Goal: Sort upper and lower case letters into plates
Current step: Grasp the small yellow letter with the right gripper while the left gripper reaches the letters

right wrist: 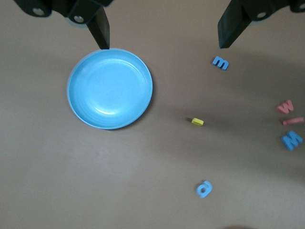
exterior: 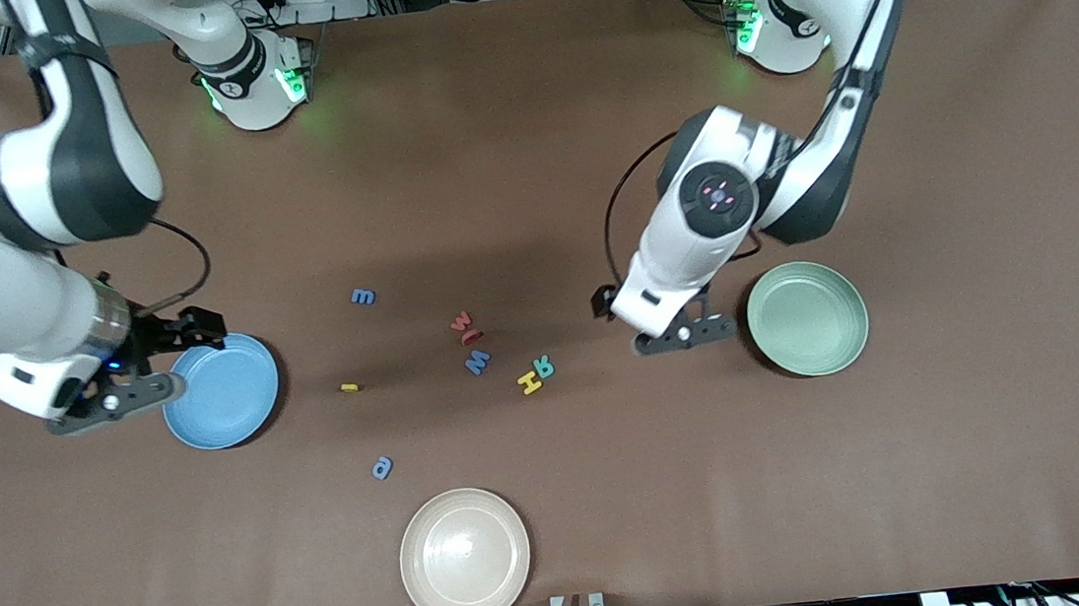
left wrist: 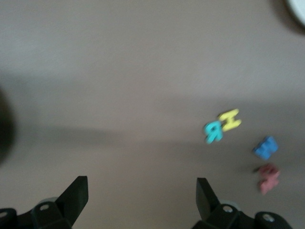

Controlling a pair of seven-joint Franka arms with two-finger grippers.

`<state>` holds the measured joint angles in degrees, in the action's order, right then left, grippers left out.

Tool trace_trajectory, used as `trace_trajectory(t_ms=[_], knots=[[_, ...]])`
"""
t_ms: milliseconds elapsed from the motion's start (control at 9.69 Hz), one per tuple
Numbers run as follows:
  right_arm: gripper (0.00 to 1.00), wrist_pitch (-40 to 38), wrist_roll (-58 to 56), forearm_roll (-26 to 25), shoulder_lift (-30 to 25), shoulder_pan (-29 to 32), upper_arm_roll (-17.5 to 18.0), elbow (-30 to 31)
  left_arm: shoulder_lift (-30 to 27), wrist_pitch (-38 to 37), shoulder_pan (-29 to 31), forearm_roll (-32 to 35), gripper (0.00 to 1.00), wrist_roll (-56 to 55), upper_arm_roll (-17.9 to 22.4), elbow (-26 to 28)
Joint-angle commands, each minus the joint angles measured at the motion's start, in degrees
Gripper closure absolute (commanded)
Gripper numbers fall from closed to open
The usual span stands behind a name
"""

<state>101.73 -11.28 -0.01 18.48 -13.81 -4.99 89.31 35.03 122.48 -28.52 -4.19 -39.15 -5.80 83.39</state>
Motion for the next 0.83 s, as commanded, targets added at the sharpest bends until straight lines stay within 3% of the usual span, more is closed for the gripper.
trace_trajectory(t_ms=[0, 206, 413, 619, 722], knots=[[0.0, 3.55, -8.46, 0.28, -0.99, -2.53, -0.28, 6.47, 6.8, 5.87, -2.58, -0.64, 0.0, -1.27, 0.97, -8.51], [0.0, 9.94, -16.11, -1.03, -0.3, -5.07, -0.37, 12.09, 11.79, 17.91, -9.15, -0.2, 0.0, -6.94, 4.72, -8.59], [0.0, 18.2, -23.84, -2.71, 3.64, -5.78, -0.28, 13.7, 16.28, 27.93, -15.48, -0.12, 0.0, -13.48, 11.65, -8.59], [0.0, 28.38, -26.43, -2.89, 8.13, -8.24, -0.37, 15.36, 17.88, 32.46, -19.37, 1.54, 0.0, -8.53, 15.63, -8.77], [0.0, 32.35, -28.78, -2.89, 10.23, -7.99, -0.28, 15.89, 17.88, 32.73, -19.03, 4.17, 0.0, 1.96, 15.56, -8.85]])
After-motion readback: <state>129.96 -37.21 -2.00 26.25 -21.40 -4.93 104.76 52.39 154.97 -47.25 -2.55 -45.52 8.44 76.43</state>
